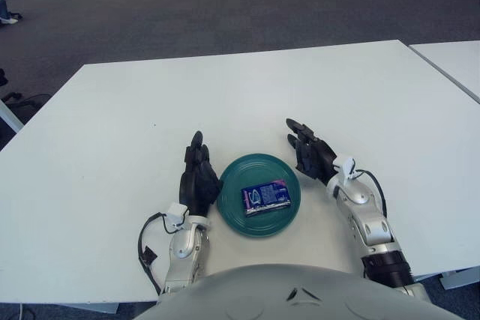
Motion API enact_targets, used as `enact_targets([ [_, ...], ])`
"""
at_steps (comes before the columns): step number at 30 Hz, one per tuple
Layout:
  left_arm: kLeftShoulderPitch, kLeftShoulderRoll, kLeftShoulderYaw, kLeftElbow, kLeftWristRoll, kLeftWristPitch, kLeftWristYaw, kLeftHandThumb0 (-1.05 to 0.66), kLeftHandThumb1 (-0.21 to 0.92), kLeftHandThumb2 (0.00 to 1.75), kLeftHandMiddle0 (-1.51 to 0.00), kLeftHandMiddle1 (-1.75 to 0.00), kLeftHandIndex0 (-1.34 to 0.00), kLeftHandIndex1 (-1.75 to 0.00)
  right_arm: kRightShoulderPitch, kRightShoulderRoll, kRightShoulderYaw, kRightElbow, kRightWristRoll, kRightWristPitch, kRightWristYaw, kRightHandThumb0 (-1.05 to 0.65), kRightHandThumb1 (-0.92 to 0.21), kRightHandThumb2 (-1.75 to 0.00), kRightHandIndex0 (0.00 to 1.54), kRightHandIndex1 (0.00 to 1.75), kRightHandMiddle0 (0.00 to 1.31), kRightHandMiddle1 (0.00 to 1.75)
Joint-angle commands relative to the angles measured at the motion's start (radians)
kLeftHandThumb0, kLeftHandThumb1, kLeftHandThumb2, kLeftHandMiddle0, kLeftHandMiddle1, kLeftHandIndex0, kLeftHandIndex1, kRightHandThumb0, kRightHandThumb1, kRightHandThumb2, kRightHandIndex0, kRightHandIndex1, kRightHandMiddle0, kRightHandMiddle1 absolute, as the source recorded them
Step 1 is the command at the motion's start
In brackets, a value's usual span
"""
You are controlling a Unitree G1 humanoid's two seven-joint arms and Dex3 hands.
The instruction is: Put the gum into the plate.
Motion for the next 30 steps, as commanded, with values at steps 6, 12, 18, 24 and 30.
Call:
enact_targets([
  [6,0.054,-0.052,0.011,0.099,-0.006,-0.001,-0.008,-1.05,0.92,1.04,-0.05,0.0,0.0,-0.28,-0.007,0.056,-0.071,0.042,0.088,0.128,-0.06,-1.03,-0.92,-0.99,0.15,0.0,0.0,0.41],
  [12,0.064,-0.045,0.016,0.086,-0.008,0.006,-0.013,-1.05,0.92,1.04,-0.04,0.0,0.0,-0.27,0.005,0.06,-0.07,0.049,0.088,0.127,-0.071,-1.03,-0.92,-0.99,0.16,0.0,0.0,0.41],
  [18,0.071,-0.039,0.021,0.071,-0.012,0.02,-0.018,-1.05,0.92,1.04,-0.04,0.0,0.0,-0.26,0.024,0.068,-0.067,0.074,0.075,0.101,-0.084,-1.04,-0.92,-1.0,0.17,0.01,0.0,0.37],
  [24,0.078,-0.031,0.025,0.056,-0.015,0.036,-0.022,-1.05,0.92,1.05,-0.04,0.0,0.0,-0.25,0.045,0.086,-0.071,0.112,0.063,0.069,-0.112,-1.01,-0.92,-1.01,0.2,0.02,0.0,0.4],
  [30,0.081,-0.03,0.028,0.046,-0.014,0.051,-0.024,-1.05,0.92,1.05,-0.04,0.0,0.0,-0.25,0.061,0.092,-0.061,0.145,0.047,0.017,-0.119,-0.98,-0.92,-1.0,0.22,0.02,0.0,0.45],
])
